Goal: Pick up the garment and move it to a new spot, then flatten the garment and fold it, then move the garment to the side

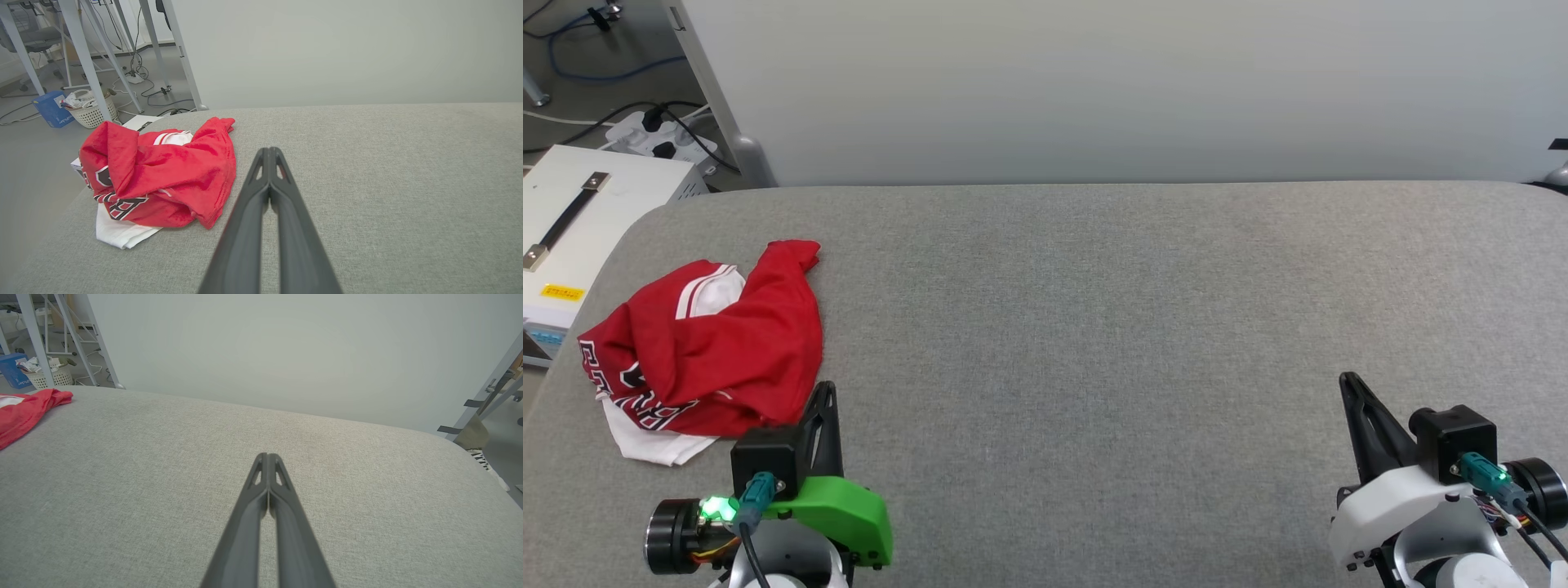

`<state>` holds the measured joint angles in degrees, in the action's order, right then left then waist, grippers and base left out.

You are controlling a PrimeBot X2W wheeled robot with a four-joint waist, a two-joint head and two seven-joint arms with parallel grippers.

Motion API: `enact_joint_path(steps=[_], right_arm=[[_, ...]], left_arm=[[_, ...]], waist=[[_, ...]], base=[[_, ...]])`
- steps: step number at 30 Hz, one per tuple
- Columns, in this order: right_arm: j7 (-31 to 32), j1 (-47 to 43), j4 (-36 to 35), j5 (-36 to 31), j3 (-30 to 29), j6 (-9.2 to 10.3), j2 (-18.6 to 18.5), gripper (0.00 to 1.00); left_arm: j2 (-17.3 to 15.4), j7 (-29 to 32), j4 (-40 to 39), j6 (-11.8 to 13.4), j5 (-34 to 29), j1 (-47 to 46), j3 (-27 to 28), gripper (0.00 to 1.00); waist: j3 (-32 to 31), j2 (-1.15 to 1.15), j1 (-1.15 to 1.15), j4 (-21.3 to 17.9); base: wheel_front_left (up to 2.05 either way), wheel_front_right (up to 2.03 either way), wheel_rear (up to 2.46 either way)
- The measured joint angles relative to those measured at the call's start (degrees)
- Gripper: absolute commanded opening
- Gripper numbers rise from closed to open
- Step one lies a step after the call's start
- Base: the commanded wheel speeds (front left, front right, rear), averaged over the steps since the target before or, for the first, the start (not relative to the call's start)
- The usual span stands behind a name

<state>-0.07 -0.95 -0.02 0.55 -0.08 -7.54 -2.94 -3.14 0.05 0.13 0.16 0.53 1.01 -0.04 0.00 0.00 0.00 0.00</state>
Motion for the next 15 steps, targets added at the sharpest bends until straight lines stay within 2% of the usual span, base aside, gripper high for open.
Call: enact_joint_path(steps=[15], right_arm=[[0.0,0.0,0.0,0.0,0.0,0.0,0.0,0.0]], left_arm=[[0.0,0.0,0.0,0.0,0.0,0.0,-0.02,0.0]], waist=[[0.0,0.0,0.0,0.0]], base=[[0.0,0.0,0.0]])
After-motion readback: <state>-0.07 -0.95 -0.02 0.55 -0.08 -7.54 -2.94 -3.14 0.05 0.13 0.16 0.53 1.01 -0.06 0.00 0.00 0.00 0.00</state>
